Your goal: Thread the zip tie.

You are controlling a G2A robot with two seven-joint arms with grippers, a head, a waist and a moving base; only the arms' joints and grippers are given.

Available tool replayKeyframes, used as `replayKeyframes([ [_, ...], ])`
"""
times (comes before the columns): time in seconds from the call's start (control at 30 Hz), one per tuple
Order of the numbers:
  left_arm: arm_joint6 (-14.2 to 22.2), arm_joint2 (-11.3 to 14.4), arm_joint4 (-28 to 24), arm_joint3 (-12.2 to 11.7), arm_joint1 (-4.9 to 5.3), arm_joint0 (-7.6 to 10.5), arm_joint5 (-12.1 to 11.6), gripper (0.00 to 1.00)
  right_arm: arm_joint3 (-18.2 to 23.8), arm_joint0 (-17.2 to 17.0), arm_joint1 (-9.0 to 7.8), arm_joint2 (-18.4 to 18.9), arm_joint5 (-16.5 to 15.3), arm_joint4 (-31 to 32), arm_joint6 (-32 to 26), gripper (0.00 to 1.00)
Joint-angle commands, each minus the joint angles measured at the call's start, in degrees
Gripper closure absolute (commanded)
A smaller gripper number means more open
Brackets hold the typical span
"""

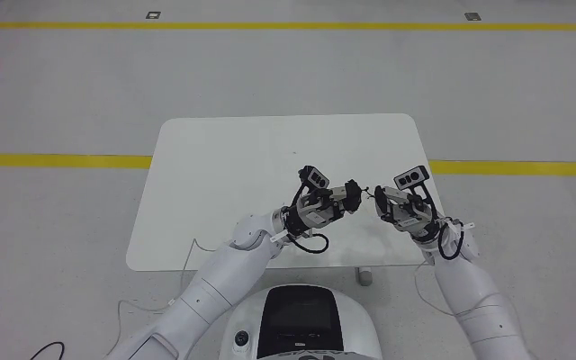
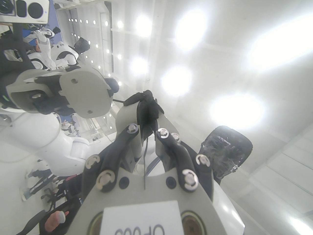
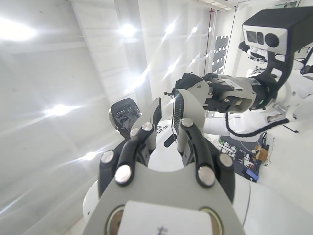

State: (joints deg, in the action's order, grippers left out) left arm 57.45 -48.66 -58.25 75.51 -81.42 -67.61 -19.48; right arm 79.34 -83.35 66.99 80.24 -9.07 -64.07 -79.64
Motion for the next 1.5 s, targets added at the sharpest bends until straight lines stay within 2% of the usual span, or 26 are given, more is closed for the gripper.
replayKeyframes([
  [0.0, 0.0, 0.0, 0.0, 0.0, 0.0, 0.0, 0.0, 1.0, 0.1, 0.0, -0.07, 0.0, -0.2, 0.2, 0.0, 0.86],
  [0.33, 0.0, 0.0, 0.0, 0.0, 0.0, 0.0, 0.0, 1.0, 1.5, -0.3, -0.7, -0.5, -0.3, 0.5, 0.0, 0.87],
  [0.4, 0.0, 0.0, 0.0, 0.0, 0.0, 0.0, 0.0, 1.0, 1.6, -0.3, -0.85, -0.7, -0.3, 0.4, 0.0, 0.89],
  [0.53, 0.0, 0.0, 0.0, 0.0, 0.0, 0.0, 0.0, 1.0, 1.7, -0.3, -1.1, -1.2, -0.5, 0.4, 0.0, 1.0],
  [0.83, 0.0, 0.0, 0.0, 0.0, 0.0, 0.0, 0.0, 1.0, 1.6, -0.2, -1.75, -1.9, -1.3, 0.5, 0.0, 1.0],
  [1.27, 0.0, 0.0, 0.0, 0.0, 0.0, 0.0, 0.0, 1.0, 0.7, -0.3, -2.78, -1.9, -7.8, 9.8, 0.0, 1.0],
  [1.47, 0.0, 0.0, 0.0, 0.0, 0.0, 0.0, 0.0, 1.0, 0.3, -0.1, -2.74, -2.1, -8.6, 11.1, 0.4, 1.0],
])
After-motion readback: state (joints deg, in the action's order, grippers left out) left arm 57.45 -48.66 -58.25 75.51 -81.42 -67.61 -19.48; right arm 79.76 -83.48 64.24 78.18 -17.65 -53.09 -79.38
